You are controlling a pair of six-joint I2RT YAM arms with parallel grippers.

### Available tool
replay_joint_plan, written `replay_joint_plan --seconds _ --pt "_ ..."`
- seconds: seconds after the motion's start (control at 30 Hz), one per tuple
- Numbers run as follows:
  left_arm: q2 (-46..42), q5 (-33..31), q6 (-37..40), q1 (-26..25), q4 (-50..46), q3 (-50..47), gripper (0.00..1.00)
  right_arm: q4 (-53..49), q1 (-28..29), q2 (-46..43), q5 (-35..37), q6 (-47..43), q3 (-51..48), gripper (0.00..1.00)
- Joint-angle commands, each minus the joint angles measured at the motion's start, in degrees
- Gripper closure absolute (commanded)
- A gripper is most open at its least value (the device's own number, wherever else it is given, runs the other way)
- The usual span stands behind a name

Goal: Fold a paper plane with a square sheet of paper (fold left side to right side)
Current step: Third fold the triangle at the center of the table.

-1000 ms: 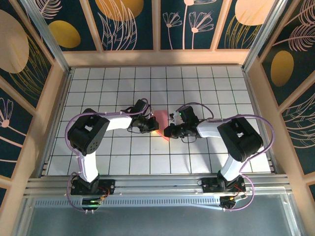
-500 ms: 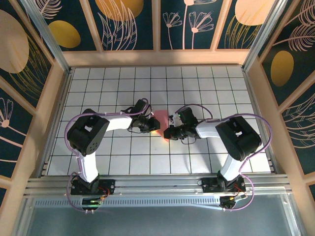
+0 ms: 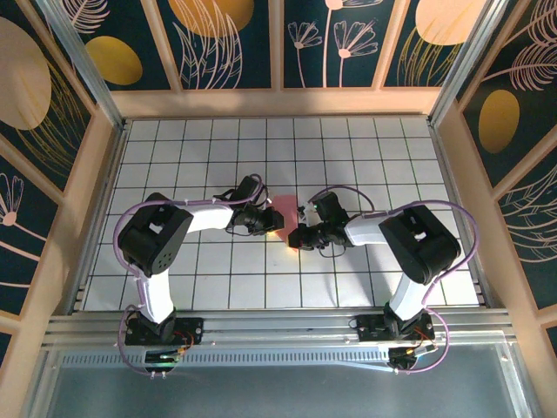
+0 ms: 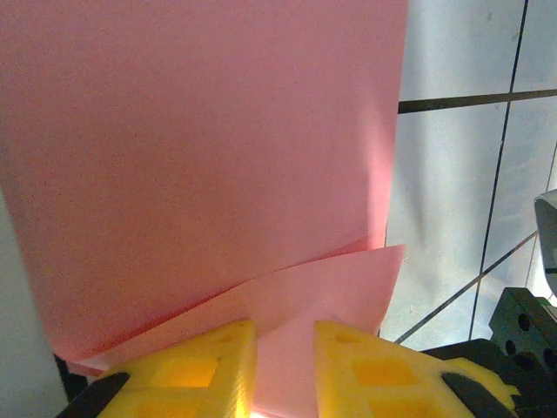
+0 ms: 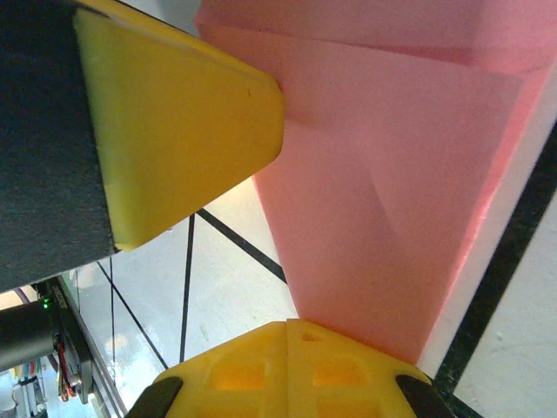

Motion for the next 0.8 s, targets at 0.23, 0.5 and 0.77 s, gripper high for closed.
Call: replay_joint_plan --seconds 0.23,0.5,0.77 --pt "-2.69 -1.38 0.41 0.27 -3.47 3.64 0.69 -0.45 0.7 0.55 0.98 0.21 -0.94 1.0" --pt "3.5 -1.69 3.7 0.55 -7.29 10.64 0.69 -1.1 0.7 0.1 1.41 -0.19 -0.77 0.99" --pt "2.96 0.06 3.99 0.54 -5.33 7.32 0.71 -1.46 0.64 -0.08 1.59 -0.36 -0.24 0.99"
